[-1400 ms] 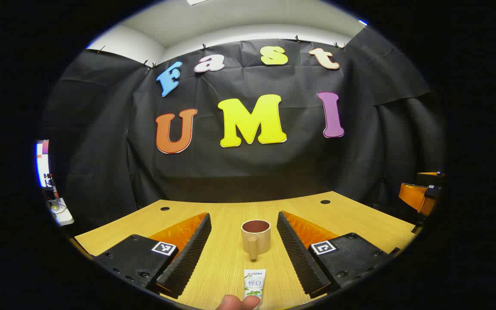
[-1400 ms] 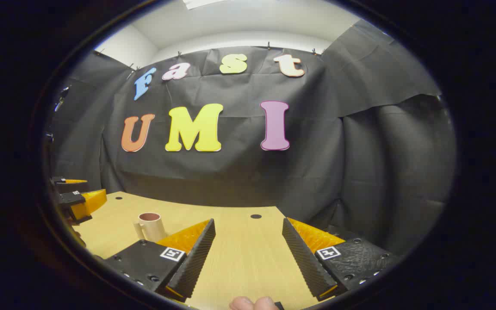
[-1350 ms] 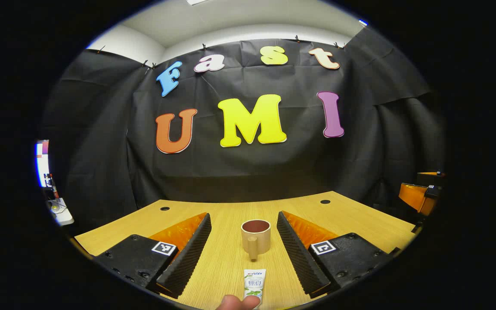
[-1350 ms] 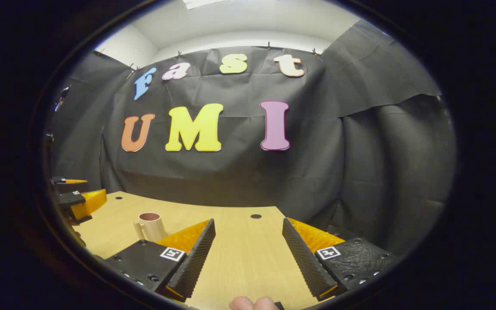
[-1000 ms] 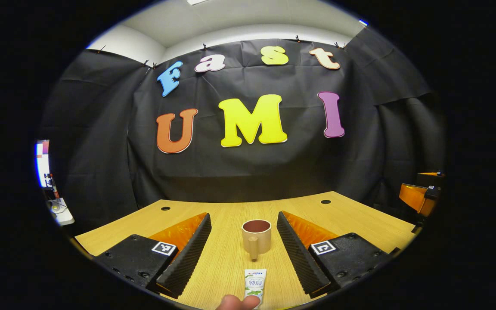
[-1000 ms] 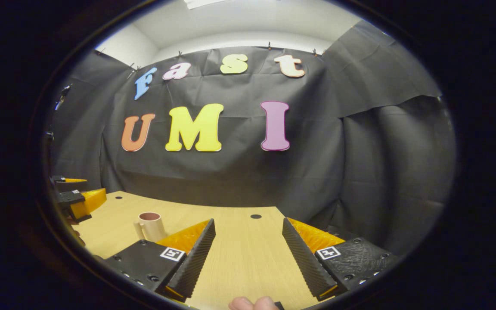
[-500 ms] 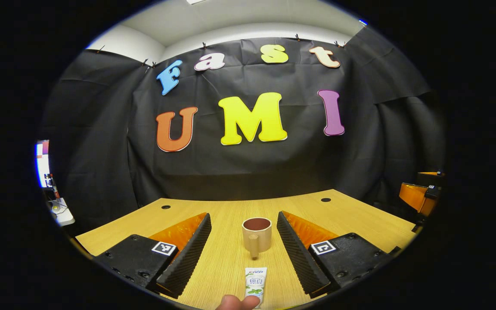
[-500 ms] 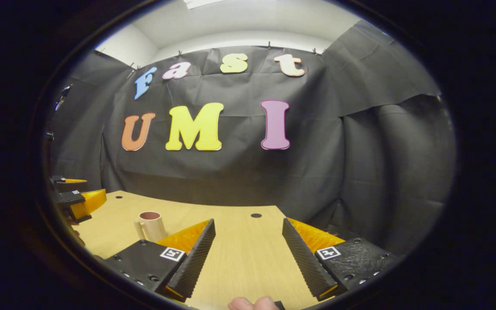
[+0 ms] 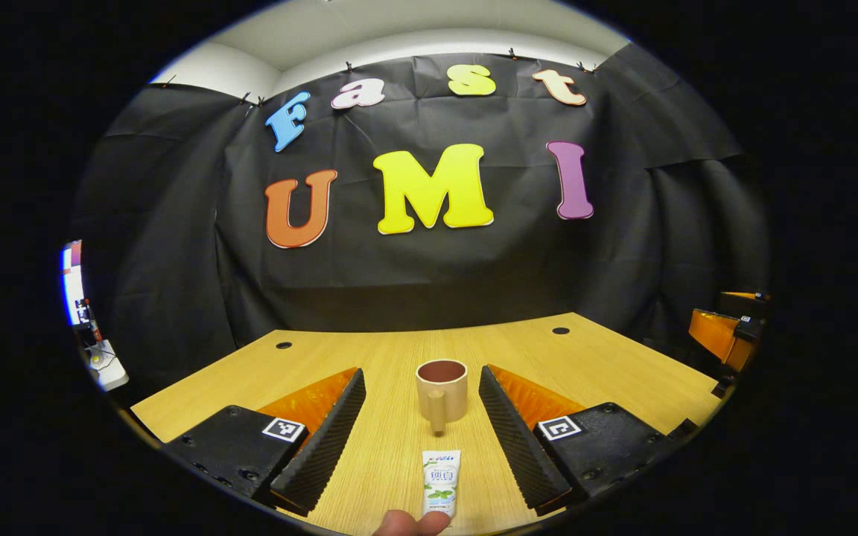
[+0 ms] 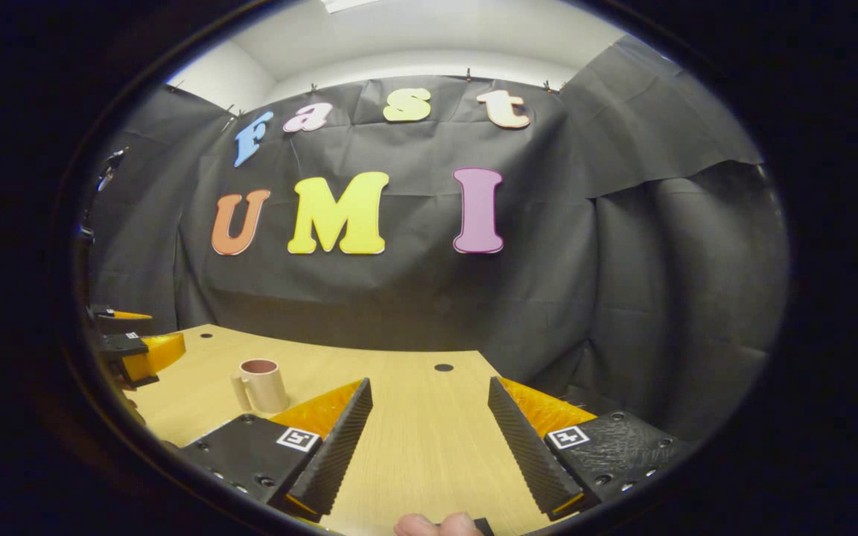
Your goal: Put the toothbrush and toothpaste on the desktop into the cup, then pick up the cup and place it on the coaster on the desktop.
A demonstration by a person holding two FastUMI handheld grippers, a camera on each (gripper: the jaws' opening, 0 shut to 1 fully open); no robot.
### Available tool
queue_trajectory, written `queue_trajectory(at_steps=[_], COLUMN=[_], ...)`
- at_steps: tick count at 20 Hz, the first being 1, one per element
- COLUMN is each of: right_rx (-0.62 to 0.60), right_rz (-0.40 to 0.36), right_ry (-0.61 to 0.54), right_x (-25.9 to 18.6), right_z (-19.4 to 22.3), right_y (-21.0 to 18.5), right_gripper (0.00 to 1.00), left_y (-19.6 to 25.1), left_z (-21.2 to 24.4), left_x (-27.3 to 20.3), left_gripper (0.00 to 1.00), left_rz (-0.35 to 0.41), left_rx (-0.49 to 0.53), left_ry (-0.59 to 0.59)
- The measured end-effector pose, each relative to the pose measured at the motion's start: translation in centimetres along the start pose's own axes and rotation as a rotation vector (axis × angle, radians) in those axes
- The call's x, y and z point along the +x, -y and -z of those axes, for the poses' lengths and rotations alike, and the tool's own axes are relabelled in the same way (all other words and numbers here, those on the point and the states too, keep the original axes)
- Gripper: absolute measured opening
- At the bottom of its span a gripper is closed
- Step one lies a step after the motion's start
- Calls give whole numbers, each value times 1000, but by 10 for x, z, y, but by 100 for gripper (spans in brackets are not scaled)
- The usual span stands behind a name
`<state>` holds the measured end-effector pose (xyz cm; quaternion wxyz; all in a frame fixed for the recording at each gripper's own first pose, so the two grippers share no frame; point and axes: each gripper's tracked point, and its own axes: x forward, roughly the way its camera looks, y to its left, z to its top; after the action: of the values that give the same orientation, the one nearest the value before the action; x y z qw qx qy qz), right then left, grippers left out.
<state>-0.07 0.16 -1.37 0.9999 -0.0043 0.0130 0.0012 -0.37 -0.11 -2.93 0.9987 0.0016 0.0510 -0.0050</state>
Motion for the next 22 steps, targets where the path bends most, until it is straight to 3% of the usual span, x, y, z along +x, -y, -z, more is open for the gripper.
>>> queue_trajectory(at_steps=[3, 11, 22], right_rx=[4, 21, -4], right_rz=[-6, -23, -45], right_ry=[-20, -114, -221], right_x=[2, 7, 9], right_z=[9, 46, 83], right_y=[0, -2, -6], right_gripper=[95, 93, 96], left_y=[-1, 22, 27], left_z=[21, 112, 179], left_x=[3, -1, 0], left_gripper=[97, 98, 95], left_rz=[4, 83, 119], left_rx=[-11, -62, -49], left_ry=[-74, -417, -668])
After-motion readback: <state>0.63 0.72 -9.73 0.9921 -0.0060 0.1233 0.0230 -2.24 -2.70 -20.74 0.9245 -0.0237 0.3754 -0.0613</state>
